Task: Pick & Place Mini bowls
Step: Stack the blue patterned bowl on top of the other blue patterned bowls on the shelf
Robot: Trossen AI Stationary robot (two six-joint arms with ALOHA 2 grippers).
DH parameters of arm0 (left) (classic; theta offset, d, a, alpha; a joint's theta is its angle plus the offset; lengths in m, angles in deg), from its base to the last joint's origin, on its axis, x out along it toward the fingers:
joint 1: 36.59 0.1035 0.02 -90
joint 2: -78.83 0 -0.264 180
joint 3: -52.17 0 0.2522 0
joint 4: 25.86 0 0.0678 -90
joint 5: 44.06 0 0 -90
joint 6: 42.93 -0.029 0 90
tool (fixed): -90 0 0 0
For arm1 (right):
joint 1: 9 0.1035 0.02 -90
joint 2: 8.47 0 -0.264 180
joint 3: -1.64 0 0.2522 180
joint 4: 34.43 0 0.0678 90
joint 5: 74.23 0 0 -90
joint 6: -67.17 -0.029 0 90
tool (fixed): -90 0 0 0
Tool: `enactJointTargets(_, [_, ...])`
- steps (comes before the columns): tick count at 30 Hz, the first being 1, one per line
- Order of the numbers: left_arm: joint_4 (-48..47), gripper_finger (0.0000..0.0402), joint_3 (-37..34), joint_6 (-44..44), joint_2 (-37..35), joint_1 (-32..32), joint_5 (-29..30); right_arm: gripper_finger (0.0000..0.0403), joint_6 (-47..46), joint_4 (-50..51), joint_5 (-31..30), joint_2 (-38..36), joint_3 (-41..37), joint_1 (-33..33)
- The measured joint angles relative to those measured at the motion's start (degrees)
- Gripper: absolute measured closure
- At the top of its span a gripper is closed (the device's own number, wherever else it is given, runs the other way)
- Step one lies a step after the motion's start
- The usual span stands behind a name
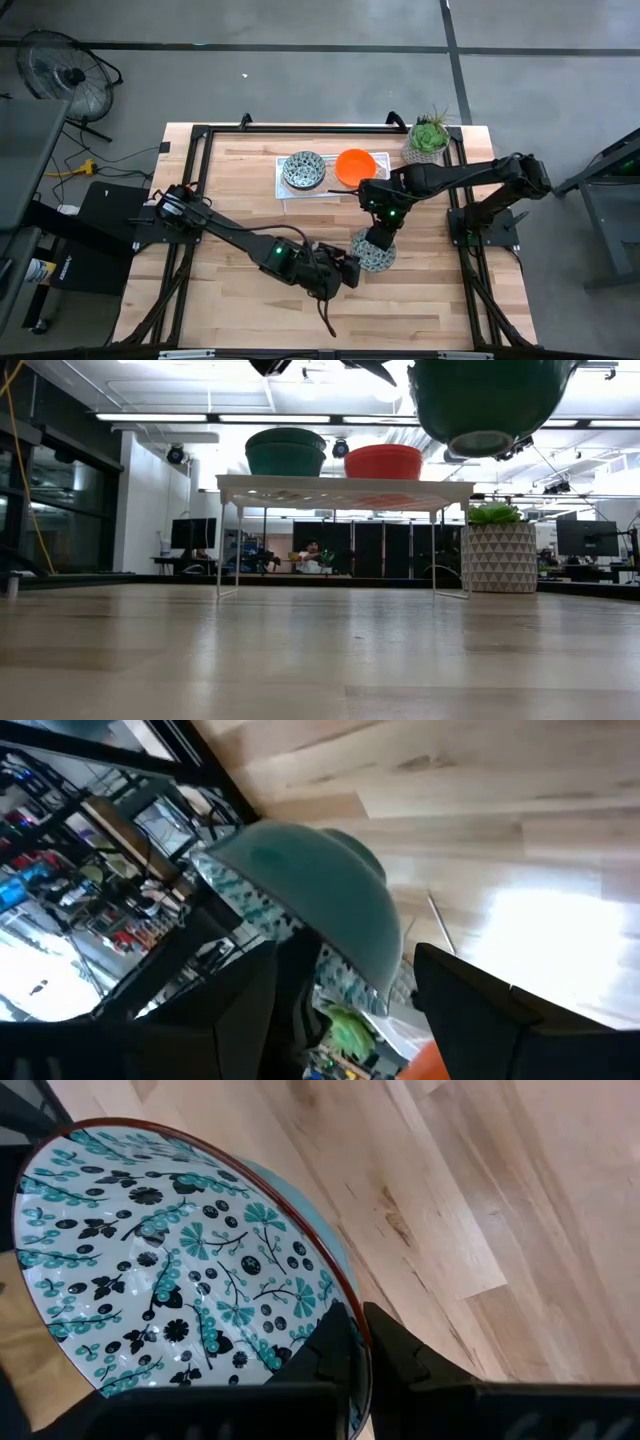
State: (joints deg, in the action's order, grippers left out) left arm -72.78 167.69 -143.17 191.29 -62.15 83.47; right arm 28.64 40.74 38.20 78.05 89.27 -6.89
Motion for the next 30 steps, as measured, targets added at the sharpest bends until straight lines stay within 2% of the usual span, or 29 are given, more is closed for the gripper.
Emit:
enactJointTargets(6, [0.8, 0.0170, 0.0, 0.4, 0.0, 0.9, -4.0, 0.0402, -0.2, -1.3, 0.5, 0.0, 0.0, 0.0])
enactJointTargets(16, [-0.4, 0.0170, 0.0, 5.9, 0.0, 2.0, -6.4, 0.0402, 0.6, -2.8, 1.4, 0.0, 0.0, 0.0])
enactJointTargets(19, [-1.3, 0.0182, 0.0, 6.3, 0.0, 2.8, -7.0, 0.0402, 0.7, -2.8, 1.4, 0.0, 0.0, 0.0])
enactJointTargets(24, [-1.9, 0.0240, 0.0, 7.6, 0.0, 3.5, -7.4, 0.0402, 0.7, -2.8, 1.4, 0.0, 0.0, 0.0])
enactJointTargets(30, [-2.4, 0.0349, 0.0, 8.5, 0.1, 3.6, -7.3, 0.0402, -0.1, -2.6, 1.2, 0.0, 0.0, 0.0])
